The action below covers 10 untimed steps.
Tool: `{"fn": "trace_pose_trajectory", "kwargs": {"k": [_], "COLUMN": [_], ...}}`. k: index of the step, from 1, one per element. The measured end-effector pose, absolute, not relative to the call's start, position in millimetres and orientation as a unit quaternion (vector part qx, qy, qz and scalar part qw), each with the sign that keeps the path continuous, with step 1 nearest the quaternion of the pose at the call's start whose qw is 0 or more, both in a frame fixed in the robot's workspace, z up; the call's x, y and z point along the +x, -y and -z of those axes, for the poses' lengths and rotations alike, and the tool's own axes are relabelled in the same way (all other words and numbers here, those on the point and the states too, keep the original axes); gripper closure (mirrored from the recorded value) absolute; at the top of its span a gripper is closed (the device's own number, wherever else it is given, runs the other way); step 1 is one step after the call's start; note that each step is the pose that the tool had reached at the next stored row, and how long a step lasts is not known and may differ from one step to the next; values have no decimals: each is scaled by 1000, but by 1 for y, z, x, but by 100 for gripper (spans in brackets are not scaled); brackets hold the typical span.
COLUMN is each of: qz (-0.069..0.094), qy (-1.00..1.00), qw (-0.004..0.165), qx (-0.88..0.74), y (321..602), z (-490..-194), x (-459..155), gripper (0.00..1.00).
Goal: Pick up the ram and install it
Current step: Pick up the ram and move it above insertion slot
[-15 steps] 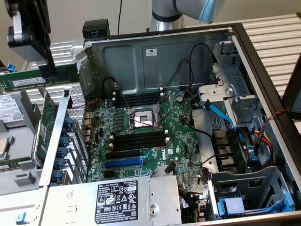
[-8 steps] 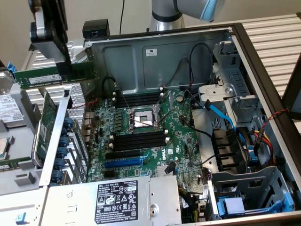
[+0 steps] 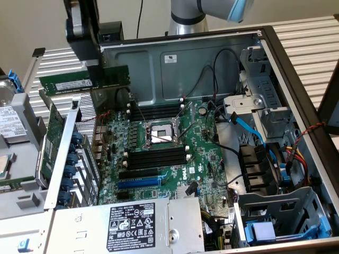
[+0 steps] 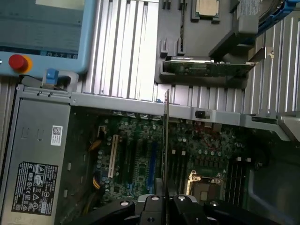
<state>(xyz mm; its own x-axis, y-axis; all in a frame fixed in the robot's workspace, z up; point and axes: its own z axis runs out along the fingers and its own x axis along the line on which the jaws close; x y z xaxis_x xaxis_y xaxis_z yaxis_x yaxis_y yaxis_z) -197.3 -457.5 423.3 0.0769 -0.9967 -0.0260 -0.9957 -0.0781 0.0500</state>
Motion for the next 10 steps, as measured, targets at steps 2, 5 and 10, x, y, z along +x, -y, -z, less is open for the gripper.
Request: {"fn": "trace_pose_trajectory", "kwargs": {"k": [2, 5, 10], "qz": [26, 26, 24], "qy": [679, 679, 679], "qw": [10, 11, 12], "qx": [734, 734, 734], "y": [455, 448, 435], "z": [-424, -424, -424], "x": [-191, -185, -174], "gripper": [87, 87, 87]}}
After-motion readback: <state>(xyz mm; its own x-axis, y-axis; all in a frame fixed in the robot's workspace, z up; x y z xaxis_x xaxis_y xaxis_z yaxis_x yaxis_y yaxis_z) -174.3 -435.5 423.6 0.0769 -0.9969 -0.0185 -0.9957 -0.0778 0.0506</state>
